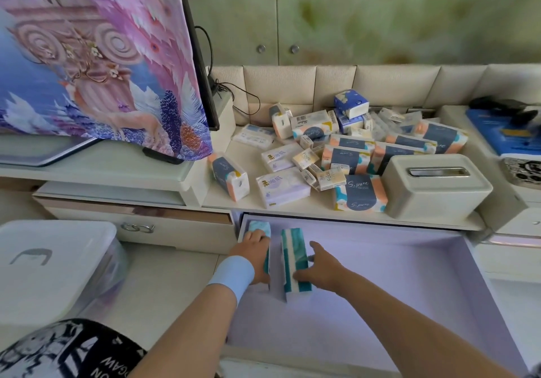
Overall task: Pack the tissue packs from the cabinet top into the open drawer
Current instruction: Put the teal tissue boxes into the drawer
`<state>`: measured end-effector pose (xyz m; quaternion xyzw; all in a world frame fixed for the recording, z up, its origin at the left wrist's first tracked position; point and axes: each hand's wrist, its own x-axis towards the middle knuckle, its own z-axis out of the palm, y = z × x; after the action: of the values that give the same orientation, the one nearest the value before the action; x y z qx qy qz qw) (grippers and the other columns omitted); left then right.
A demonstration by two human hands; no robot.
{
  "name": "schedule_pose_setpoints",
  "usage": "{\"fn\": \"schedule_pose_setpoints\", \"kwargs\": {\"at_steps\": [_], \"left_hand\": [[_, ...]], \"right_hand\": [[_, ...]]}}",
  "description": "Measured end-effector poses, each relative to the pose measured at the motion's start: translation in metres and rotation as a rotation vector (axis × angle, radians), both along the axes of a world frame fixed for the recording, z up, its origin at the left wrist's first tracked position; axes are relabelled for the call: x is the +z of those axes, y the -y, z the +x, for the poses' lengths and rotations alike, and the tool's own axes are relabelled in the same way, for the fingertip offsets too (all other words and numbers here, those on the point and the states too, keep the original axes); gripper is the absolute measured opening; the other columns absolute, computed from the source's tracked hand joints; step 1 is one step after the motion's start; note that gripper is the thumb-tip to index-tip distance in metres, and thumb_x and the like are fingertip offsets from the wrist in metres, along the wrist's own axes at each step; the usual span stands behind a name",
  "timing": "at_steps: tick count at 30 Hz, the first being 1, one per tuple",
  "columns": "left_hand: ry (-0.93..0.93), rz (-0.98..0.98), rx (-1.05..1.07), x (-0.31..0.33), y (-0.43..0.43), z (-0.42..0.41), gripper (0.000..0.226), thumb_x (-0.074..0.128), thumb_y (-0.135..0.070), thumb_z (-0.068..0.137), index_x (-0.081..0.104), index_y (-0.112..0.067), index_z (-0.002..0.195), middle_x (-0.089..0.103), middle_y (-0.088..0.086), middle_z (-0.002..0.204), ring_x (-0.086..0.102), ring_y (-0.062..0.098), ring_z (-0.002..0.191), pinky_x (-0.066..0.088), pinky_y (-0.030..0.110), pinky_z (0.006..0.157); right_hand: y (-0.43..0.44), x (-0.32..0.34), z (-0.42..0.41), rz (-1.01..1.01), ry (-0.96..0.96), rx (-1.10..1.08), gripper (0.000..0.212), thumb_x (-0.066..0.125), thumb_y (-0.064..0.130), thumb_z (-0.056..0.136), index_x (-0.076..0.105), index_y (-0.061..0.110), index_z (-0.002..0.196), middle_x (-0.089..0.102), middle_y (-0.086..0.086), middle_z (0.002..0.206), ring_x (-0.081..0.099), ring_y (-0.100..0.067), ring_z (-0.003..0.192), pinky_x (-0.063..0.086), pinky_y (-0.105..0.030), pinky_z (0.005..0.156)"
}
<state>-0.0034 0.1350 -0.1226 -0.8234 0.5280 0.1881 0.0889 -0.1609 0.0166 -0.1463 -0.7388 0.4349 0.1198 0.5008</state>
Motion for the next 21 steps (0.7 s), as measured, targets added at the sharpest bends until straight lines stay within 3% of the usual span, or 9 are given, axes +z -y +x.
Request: {"fn": "schedule_pose_setpoints", "kwargs": {"at_steps": [3, 5, 7, 10, 12, 17, 21], "left_hand": [[-0.011, 0.021, -0.012, 0.002, -0.002, 0.005, 0.096, 0.08, -0.04, 0.072, 0.026, -0.02, 0.148, 0.022, 0.003, 0.151, 0.024, 0.026, 0.139, 0.04, 0.041, 0.106], [-0.001, 0.032, -0.017, 0.002, -0.001, 0.005, 0.095, 0.08, -0.04, 0.072, 0.026, -0.023, 0.148, 0.02, 0.003, 0.154, 0.024, 0.026, 0.141, 0.039, 0.04, 0.107], [0.014, 0.076, -0.027, 0.005, -0.001, 0.005, 0.096, 0.08, -0.039, 0.073, 0.024, -0.023, 0.15, 0.015, 0.002, 0.159, 0.021, 0.026, 0.144, 0.037, 0.041, 0.109], [0.055, 0.113, -0.059, 0.007, -0.004, 0.009, 0.094, 0.075, -0.026, 0.08, 0.017, -0.022, 0.154, 0.004, 0.001, 0.163, 0.01, 0.025, 0.149, 0.033, 0.04, 0.114], [0.061, 0.047, -0.042, 0.003, -0.009, 0.012, 0.085, 0.07, -0.019, 0.081, 0.023, -0.023, 0.152, 0.008, 0.003, 0.16, 0.013, 0.027, 0.147, 0.035, 0.038, 0.112], [-0.029, -0.045, -0.045, -0.001, -0.015, 0.015, 0.079, 0.068, -0.007, 0.077, 0.031, -0.024, 0.145, 0.023, -0.001, 0.144, 0.026, 0.022, 0.136, 0.045, 0.036, 0.101], [-0.1, 0.012, -0.013, 0.002, -0.011, 0.015, 0.067, 0.066, -0.014, 0.08, 0.04, -0.021, 0.142, 0.028, -0.001, 0.142, 0.028, 0.02, 0.134, 0.043, 0.038, 0.105]], "right_hand": [[-0.003, 0.0, -0.001, 0.049, 0.094, 0.192, 0.135, 0.089, 0.017, 0.067, -0.012, 0.036, 0.155, 0.025, -0.003, 0.16, 0.04, -0.027, 0.138, 0.047, -0.04, 0.105], [-0.007, -0.003, -0.001, -0.053, 0.074, 0.302, 0.14, 0.09, 0.018, 0.065, -0.017, 0.04, 0.153, 0.025, -0.001, 0.159, 0.039, -0.025, 0.138, 0.045, -0.042, 0.107], [-0.011, -0.006, 0.001, -0.165, 0.051, 0.306, 0.135, 0.088, 0.021, 0.068, -0.015, 0.039, 0.153, 0.031, -0.002, 0.154, 0.043, -0.023, 0.133, 0.048, -0.04, 0.104], [-0.013, -0.005, 0.005, -0.24, 0.081, 0.181, 0.117, 0.087, 0.023, 0.07, 0.005, 0.031, 0.153, 0.043, -0.004, 0.142, 0.051, -0.021, 0.125, 0.051, -0.036, 0.097], [-0.017, -0.007, 0.009, -0.254, 0.088, 0.15, 0.109, 0.086, 0.022, 0.07, 0.014, 0.029, 0.15, 0.044, -0.004, 0.141, 0.053, -0.022, 0.123, 0.051, -0.034, 0.096], [-0.033, -0.006, 0.022, -0.218, 0.073, 0.233, 0.107, 0.079, 0.022, 0.077, 0.008, 0.019, 0.158, 0.027, -0.001, 0.157, 0.045, -0.023, 0.133, 0.042, -0.03, 0.104], [-0.027, 0.001, 0.018, -0.17, 0.074, 0.229, 0.099, 0.071, 0.018, 0.081, 0.009, 0.026, 0.158, 0.031, -0.001, 0.158, 0.051, -0.024, 0.13, 0.049, -0.037, 0.102]]}}
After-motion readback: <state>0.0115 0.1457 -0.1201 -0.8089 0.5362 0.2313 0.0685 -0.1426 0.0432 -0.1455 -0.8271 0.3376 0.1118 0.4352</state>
